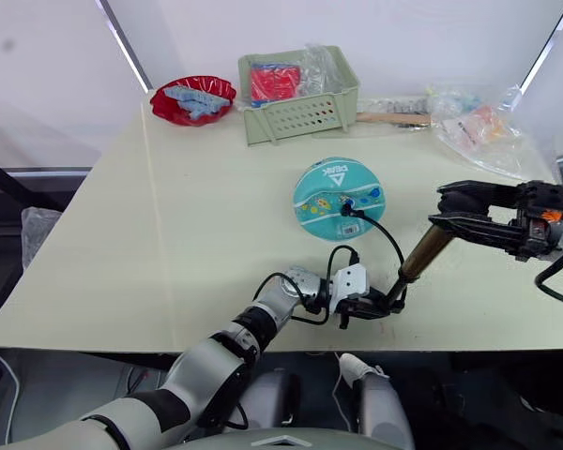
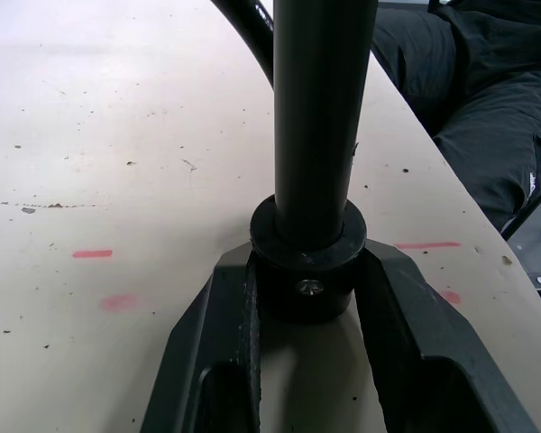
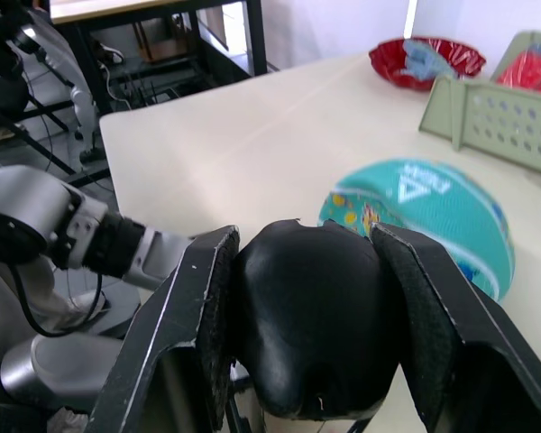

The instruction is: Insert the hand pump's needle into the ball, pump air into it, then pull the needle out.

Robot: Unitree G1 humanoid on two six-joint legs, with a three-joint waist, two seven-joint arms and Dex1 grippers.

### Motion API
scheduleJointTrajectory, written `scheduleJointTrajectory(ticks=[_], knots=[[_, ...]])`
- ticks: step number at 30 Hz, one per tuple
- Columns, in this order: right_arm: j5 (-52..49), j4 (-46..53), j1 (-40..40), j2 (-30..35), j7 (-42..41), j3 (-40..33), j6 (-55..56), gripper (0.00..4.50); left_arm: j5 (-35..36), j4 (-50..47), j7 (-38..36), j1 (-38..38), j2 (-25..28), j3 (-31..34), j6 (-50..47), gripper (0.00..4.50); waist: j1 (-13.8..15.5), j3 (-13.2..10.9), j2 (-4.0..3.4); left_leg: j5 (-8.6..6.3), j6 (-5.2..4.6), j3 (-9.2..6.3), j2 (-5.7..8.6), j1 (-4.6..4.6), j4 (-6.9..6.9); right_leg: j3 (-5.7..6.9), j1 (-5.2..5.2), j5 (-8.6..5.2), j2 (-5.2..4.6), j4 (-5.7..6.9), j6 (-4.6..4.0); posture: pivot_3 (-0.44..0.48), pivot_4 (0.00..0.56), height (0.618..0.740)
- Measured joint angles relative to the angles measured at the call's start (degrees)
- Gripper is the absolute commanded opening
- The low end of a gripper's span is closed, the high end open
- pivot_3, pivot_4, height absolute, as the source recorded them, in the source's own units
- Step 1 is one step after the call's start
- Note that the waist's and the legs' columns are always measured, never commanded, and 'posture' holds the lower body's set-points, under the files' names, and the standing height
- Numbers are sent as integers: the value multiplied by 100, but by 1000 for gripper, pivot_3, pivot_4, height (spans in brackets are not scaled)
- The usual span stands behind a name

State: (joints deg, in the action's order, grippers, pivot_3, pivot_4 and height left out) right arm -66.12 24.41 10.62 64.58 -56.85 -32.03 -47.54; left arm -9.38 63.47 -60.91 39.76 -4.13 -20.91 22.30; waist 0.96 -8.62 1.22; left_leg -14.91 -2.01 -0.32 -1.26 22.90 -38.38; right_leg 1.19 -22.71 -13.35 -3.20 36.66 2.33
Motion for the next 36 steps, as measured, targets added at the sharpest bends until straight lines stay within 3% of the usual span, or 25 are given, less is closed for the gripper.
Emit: scheduleJointTrajectory(ticks=[9, 15, 27, 36], knots=[[-192, -93, 326, 201, 87, -53, -438, 1835, 1, 0, -35, 17, -2, 0, 0, 1047, -1, -6, -7, 0, 0, 3, 0, 12, 0, -3, -13, 1, -1, 0, 0, 0, 150, 738], [304, 174, -346, 46, -255, 27, -41, 1835, -9, 5, -24, 0, 13, -14, 0, 1047, -2, 5, 12, 0, 0, -3, -3, -5, 1, 1, 2, -1, 4, 0, 2, 0, 150, 738], [2006, 178, -1295, -689, -458, 1479, 1555, 1835, -66, 6, 18, -3, 16, -104, 0, 1047, 3, 44, 64, 0, 0, -11, -3, -5, 2, 9, 5, -7, 5, -1, 11, 0, 150, 738], [2734, 55, -1587, -1105, -293, 1987, 2261, 1835, -66, -1, 35, -18, 24, -125, 2, 1047, 4, 52, 70, 0, 0, -18, -3, -8, 2, 16, 10, -6, 4, -2, 7, 0, 150, 738]])
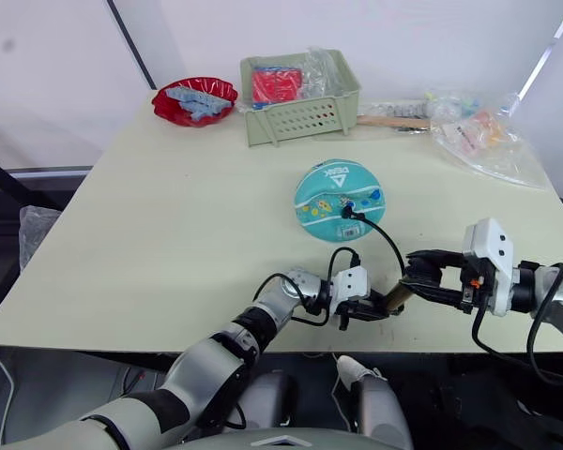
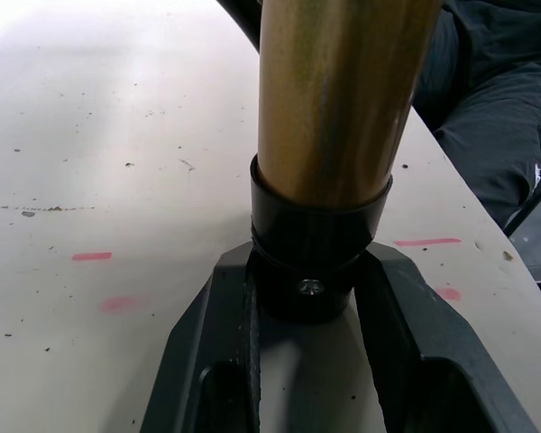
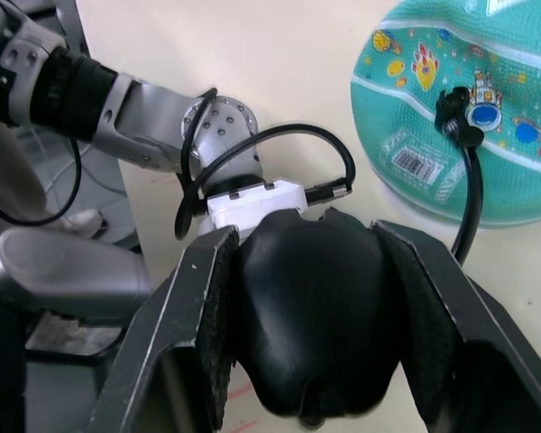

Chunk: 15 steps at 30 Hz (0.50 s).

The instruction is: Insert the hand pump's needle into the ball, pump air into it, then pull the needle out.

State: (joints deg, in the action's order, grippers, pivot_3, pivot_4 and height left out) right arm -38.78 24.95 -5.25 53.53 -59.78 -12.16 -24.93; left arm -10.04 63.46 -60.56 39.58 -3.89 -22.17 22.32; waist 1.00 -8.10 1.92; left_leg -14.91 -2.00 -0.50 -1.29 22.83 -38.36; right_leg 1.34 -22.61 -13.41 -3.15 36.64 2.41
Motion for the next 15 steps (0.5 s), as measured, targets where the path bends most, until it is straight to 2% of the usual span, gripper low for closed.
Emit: scheduleJointTrajectory(ticks=[8, 15], knots=[[-87, -2, -45, -99, 72, -80, -12, 1835, -12, 0, 33, 5, 15, -34, 0, 1047, -2, 19, 22, 0, 0, -4, -2, -2, 0, 5, 2, -2, -1, 0, -7, 0, 150, 738], [-1234, -19, 449, 193, 288, -851, -1196, 1835, 35, -2, -12, 25, -8, -24, 0, 1047, 4, -14, -24, 0, 0, 4, 3, 6, -1, 1, -2, -5, -10, -1, -28, 0, 150, 738]])
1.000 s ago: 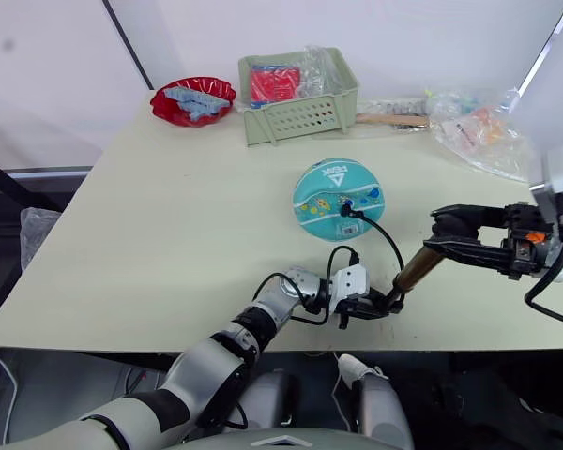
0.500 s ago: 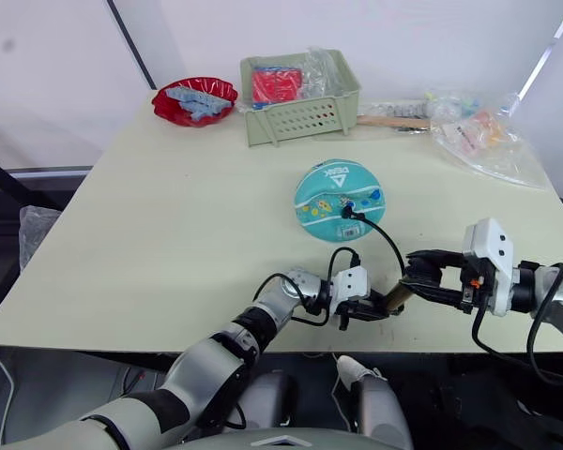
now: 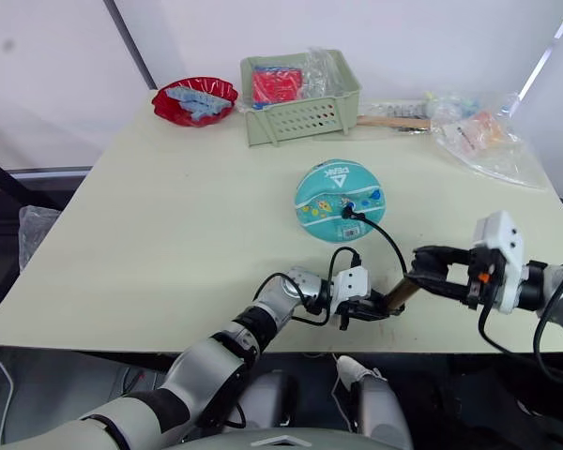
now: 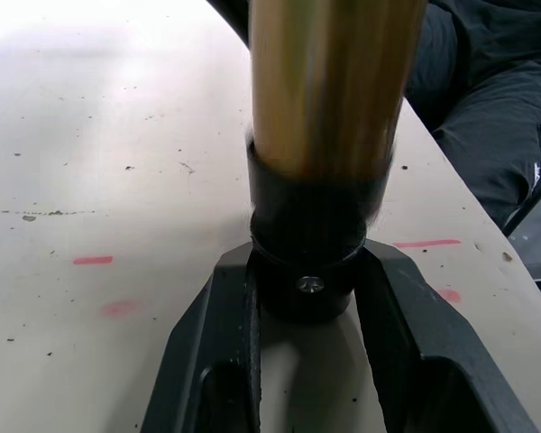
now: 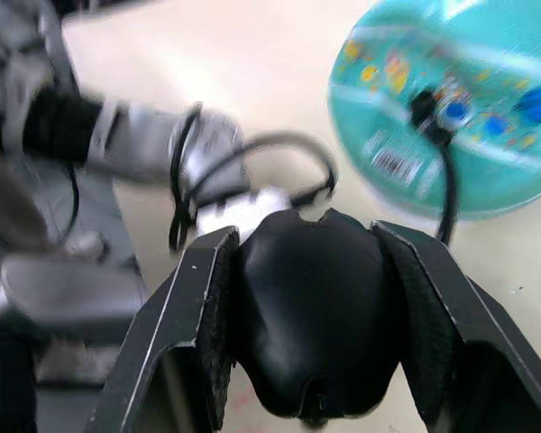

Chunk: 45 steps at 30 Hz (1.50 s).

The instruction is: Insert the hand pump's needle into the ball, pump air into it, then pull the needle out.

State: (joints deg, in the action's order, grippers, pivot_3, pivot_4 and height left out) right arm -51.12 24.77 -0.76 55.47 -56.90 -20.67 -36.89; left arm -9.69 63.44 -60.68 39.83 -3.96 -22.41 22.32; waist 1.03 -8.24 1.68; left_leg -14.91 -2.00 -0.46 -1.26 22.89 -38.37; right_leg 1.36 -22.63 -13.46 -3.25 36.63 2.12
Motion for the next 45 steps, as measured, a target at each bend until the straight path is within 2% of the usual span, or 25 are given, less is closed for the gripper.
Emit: scheduleJointTrajectory(ticks=[10, 17, 25, 30, 35, 38, 45], knots=[[-1147, -18, 796, 787, 164, -970, -1132, 1835, 21, 0, -24, -21, 2, 12, 0, 1047, -5, -18, -23, 0, 0, 1, -1, 3, 0, 1, -3, 0, 1, 0, 1, 0, 150, 738], [-1440, -359, 1436, 1306, 144, -1188, -1553, 1835, 36, 2, -24, -16, -11, 12, 1, 1047, -2, -28, -35, 0, 0, 4, 0, 8, 0, -2, -7, 0, -2, -2, 1, 0, 150, 738], [-1418, -407, 1463, 1353, 63, -1203, -1686, 1835, 36, 2, -26, -16, -18, 11, 7, 1047, -1, -36, -45, 0, 0, 5, 2, 9, 0, -1, -7, 11, -5, -2, 20, 0, 150, 738], [-1287, -129, 1049, 1064, -17, -1390, -1453, 1835, 34, 5, 13, -25, -12, 8, 14, 1047, 1, -24, -29, 0, 0, 2, 1, 3, 1, 2, -3, 11, -3, -3, 22, 0, 150, 738], [-1021, 186, 575, 685, -5, -1199, -1119, 1835, 21, 18, 69, -42, 8, -1, 14, 1047, -8, 12, 12, 0, 0, -3, -5, -5, 0, 4, 3, 8, 4, -2, 26, 0, 150, 738], [-572, 370, 143, 280, 13, -764, -667, 1834, -28, 32, 81, -50, 14, -11, 14, 1047, -7, 44, 46, 0, 0, -9, -7, -6, 1, 9, 5, 3, 6, -3, 31, 0, 150, 738], [457, 322, -428, -351, 33, 128, 339, 1833, -51, 33, 85, -57, 11, -19, 14, 1047, -5, 59, 57, 0, 0, -13, -6, -6, 4, 11, 6, 4, 5, -3, 25, 0, 150, 738]])
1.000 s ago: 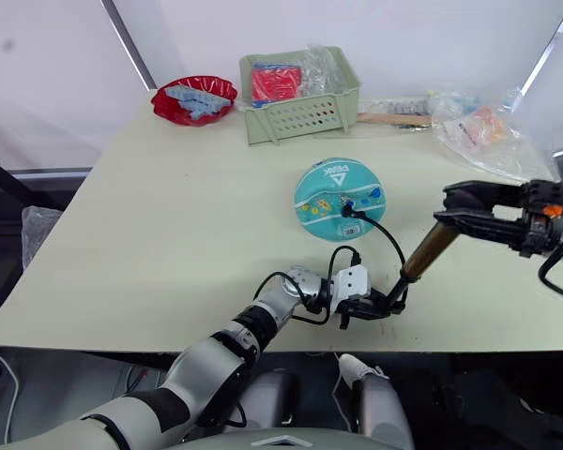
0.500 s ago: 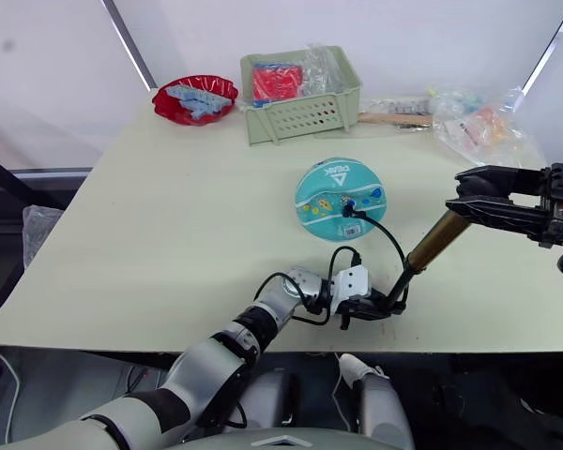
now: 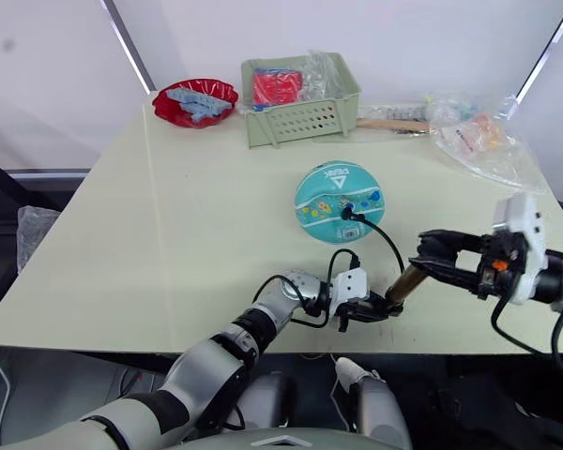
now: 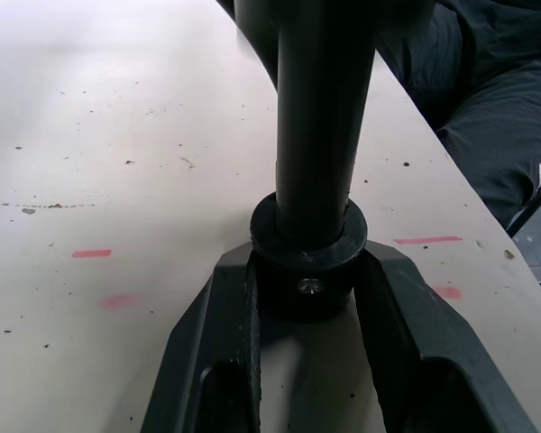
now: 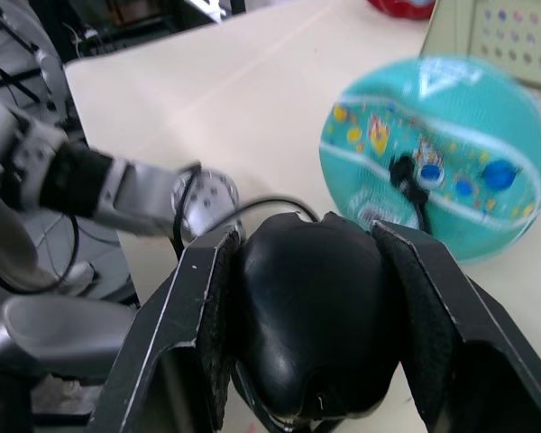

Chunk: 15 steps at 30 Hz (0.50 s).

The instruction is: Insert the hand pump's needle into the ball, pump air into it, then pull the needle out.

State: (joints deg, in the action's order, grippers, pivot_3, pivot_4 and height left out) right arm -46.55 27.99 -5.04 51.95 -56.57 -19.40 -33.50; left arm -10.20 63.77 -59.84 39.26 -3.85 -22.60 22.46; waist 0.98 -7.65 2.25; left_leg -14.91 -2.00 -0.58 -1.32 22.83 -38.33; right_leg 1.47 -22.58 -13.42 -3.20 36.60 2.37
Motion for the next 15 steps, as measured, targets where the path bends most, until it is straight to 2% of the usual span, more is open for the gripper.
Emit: scheduleJointTrajectory(ticks=[6, 15], knots=[[720, -205, -253, -362, 64, 626, 755, 1833, -17, -1, 4, 0, 0, -4, 6, 1047, 0, 4, -5, 0, 0, 2, 1, -1, 0, 0, 1, -11, -1, 0, -18, 0, 150, 738], [581, -225, -137, -353, 82, 501, 621, 1833, -30, -1, 5, 10, -10, -2, 6, 1047, 6, 1, -7, 0, 0, -1, 1, 0, 0, 3, 1, -10, -2, 0, -20, 0, 150, 738]])
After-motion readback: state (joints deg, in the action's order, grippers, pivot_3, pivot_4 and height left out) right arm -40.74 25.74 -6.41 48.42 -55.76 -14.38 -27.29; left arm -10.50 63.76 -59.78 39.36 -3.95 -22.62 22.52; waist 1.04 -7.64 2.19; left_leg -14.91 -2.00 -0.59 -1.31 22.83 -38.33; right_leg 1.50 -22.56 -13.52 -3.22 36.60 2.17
